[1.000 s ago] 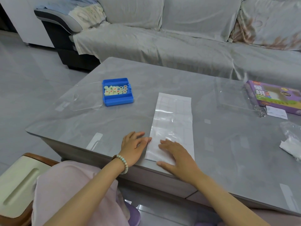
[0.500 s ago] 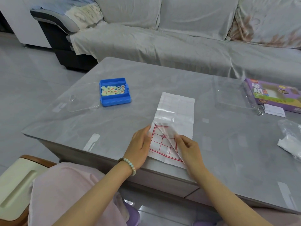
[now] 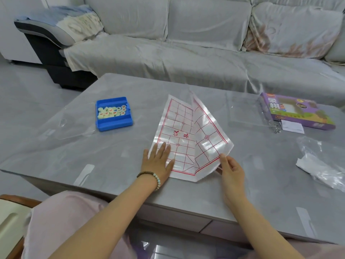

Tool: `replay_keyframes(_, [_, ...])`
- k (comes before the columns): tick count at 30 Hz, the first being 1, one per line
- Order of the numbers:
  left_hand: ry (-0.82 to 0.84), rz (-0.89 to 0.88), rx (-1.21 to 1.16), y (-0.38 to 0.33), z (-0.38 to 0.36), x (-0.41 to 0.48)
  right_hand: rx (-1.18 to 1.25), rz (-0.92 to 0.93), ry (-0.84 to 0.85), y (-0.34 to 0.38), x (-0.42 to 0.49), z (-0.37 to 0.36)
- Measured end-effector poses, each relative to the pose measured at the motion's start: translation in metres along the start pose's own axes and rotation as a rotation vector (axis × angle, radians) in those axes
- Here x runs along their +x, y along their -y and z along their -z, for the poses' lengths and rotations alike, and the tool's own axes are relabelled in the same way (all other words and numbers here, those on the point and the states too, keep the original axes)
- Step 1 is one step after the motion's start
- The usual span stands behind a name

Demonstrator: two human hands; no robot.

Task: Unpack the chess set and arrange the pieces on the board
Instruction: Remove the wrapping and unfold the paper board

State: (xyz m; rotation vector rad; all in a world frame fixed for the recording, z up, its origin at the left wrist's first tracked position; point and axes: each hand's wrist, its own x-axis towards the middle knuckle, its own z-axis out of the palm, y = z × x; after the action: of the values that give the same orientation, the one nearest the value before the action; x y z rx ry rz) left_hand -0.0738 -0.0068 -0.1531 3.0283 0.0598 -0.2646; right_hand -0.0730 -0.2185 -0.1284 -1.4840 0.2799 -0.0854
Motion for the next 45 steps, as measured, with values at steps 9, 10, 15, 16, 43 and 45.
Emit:
replay_keyframes(9, [0.042, 0.067, 0.050, 0.055, 0.020, 0.022, -0.190, 0.057, 0.048, -0.007, 0.005, 0.002])
replay_keyframes(10, [0.047, 0.062, 0.057, 0.057, 0.021, 0.022, -0.198, 0.056, 0.033, -0.006, 0.005, 0.002])
replay_keyframes(15, [0.089, 0.056, 0.107, 0.063, 0.031, 0.023, -0.305, 0.169, 0.012, 0.003, 0.006, 0.000])
replay_keyframes(16, [0.098, 0.056, 0.128, 0.063, 0.034, 0.024, -0.355, 0.222, 0.025, 0.004, 0.008, -0.001])
replay_keyframes(43, [-0.148, 0.157, -0.076, 0.094, 0.038, 0.054, -1.273, 0.515, 0.533, -0.008, 0.063, -0.101])
replay_keyframes(45, [-0.235, 0.228, -0.097, 0.121, 0.045, 0.054, -1.235, 0.529, 0.597, 0.005, 0.065, -0.129])
